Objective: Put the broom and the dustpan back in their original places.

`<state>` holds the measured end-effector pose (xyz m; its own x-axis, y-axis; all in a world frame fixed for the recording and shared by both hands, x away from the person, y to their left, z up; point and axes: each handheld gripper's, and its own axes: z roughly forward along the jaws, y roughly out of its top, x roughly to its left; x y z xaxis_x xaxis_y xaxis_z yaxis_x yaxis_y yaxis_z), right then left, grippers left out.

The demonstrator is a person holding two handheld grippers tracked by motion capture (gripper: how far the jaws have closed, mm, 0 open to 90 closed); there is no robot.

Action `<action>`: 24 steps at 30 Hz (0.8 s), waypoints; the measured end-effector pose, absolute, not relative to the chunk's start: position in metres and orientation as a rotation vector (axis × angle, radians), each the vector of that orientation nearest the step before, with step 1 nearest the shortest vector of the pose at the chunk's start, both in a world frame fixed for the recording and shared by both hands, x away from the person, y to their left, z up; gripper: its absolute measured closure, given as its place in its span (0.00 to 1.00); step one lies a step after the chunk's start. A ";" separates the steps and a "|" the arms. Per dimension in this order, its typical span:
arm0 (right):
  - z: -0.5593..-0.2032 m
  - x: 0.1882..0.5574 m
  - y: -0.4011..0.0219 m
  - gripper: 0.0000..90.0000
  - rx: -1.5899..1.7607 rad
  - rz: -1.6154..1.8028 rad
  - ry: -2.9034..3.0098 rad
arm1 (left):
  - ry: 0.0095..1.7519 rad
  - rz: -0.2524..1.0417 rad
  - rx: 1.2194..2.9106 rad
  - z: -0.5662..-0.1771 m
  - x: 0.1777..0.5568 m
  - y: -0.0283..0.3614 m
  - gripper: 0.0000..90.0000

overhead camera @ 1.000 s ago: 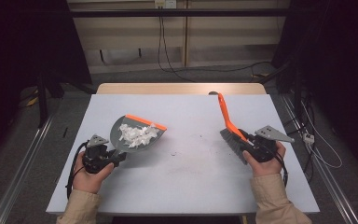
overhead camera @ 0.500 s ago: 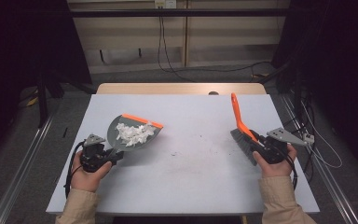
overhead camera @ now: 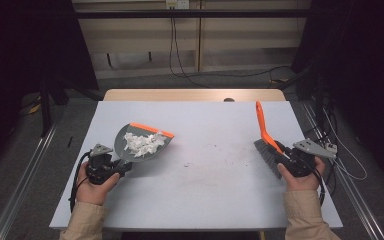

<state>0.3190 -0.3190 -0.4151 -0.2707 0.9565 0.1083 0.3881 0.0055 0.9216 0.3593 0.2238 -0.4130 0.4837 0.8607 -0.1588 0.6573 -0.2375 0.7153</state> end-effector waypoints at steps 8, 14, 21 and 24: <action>-0.417 0.317 -0.325 0.79 1.402 1.235 1.692 | 1.265 0.354 1.981 -0.414 0.360 0.226 0.70; -0.419 0.316 -0.329 0.79 1.389 1.225 1.685 | 1.271 0.362 1.980 -0.416 0.361 0.226 0.70; -0.421 0.312 -0.336 0.79 1.399 1.209 1.675 | 1.288 0.371 1.977 -0.415 0.361 0.228 0.70; -0.422 0.312 -0.338 0.79 1.409 1.189 1.664 | 1.295 0.376 1.966 -0.415 0.361 0.230 0.70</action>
